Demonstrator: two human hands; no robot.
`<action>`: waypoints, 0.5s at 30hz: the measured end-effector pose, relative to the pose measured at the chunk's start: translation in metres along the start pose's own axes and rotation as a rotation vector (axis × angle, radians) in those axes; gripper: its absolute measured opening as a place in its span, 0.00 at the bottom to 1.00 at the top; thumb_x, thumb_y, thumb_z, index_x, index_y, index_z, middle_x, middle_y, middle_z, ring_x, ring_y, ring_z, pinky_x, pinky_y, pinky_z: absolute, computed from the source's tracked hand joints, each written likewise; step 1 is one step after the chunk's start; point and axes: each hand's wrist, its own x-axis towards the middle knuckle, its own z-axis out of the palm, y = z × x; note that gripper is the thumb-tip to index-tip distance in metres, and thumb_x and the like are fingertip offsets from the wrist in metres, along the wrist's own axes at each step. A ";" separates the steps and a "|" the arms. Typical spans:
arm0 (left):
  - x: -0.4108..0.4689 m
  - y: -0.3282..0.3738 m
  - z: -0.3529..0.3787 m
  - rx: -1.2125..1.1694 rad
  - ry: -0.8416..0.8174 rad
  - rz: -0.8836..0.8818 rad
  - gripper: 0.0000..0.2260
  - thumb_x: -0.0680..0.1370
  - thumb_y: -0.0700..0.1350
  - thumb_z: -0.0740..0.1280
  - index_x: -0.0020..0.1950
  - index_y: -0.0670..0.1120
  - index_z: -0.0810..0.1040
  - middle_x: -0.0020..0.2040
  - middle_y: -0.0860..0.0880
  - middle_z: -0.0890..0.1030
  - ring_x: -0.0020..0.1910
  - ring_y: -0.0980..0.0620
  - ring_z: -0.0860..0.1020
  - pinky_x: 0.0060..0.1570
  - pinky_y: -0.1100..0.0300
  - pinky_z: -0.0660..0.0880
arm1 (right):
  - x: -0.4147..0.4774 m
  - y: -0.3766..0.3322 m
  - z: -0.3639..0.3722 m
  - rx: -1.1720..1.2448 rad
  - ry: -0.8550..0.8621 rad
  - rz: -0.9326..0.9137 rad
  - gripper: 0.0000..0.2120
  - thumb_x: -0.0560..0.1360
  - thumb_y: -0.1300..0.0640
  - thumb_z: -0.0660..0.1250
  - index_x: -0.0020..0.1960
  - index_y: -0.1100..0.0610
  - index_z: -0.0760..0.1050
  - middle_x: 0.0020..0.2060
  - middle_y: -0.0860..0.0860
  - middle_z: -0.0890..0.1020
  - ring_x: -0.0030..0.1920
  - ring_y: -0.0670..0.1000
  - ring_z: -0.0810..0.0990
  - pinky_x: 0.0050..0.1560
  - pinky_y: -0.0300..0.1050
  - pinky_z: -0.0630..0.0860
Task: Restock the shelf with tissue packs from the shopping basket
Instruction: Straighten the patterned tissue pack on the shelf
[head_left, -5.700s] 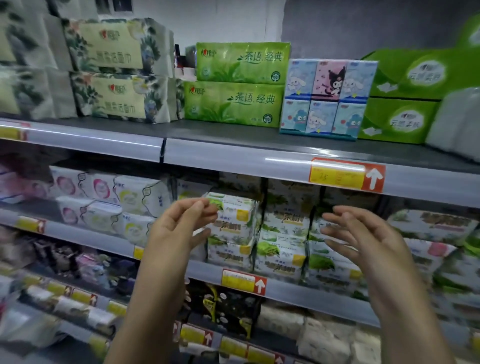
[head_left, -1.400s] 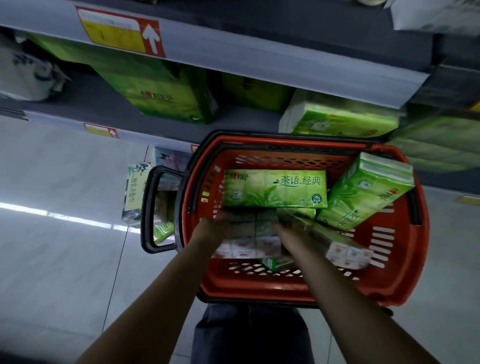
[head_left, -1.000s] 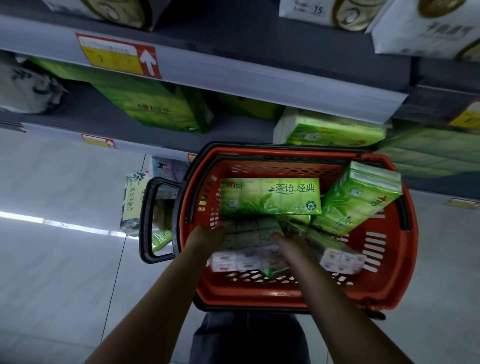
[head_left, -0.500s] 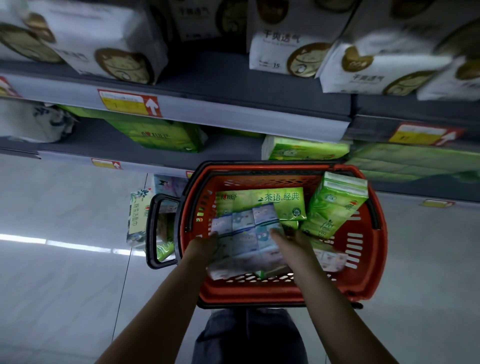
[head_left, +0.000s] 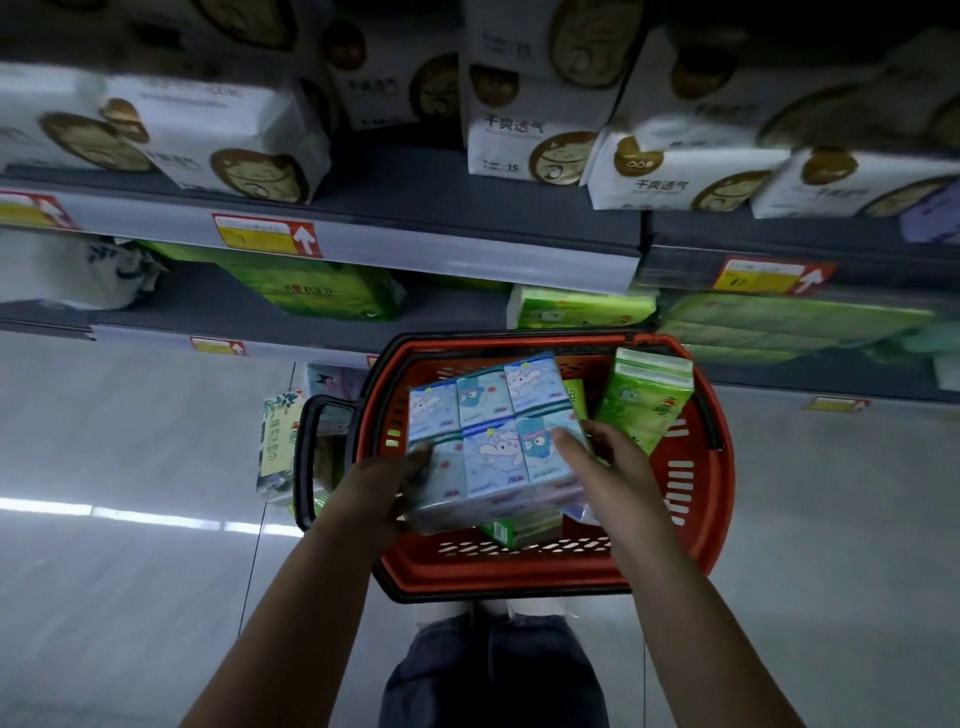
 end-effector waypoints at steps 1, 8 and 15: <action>-0.007 0.003 0.000 -0.026 -0.021 -0.007 0.12 0.75 0.44 0.69 0.55 0.38 0.79 0.53 0.37 0.81 0.49 0.40 0.81 0.43 0.49 0.79 | -0.005 -0.001 -0.002 0.021 0.010 0.005 0.04 0.75 0.51 0.69 0.49 0.49 0.77 0.51 0.50 0.82 0.53 0.52 0.81 0.57 0.54 0.77; -0.064 0.040 0.002 -0.023 -0.147 0.058 0.15 0.75 0.46 0.67 0.56 0.38 0.78 0.52 0.37 0.83 0.43 0.41 0.83 0.39 0.51 0.81 | -0.038 -0.031 -0.007 0.198 0.051 -0.022 0.08 0.74 0.53 0.69 0.52 0.55 0.78 0.50 0.52 0.84 0.52 0.53 0.82 0.53 0.52 0.79; -0.127 0.079 0.007 -0.028 -0.162 0.188 0.17 0.74 0.47 0.68 0.57 0.38 0.77 0.50 0.37 0.84 0.39 0.44 0.84 0.30 0.55 0.80 | -0.066 -0.093 -0.015 0.251 0.006 -0.165 0.09 0.74 0.54 0.69 0.54 0.55 0.78 0.47 0.48 0.85 0.44 0.43 0.84 0.33 0.32 0.76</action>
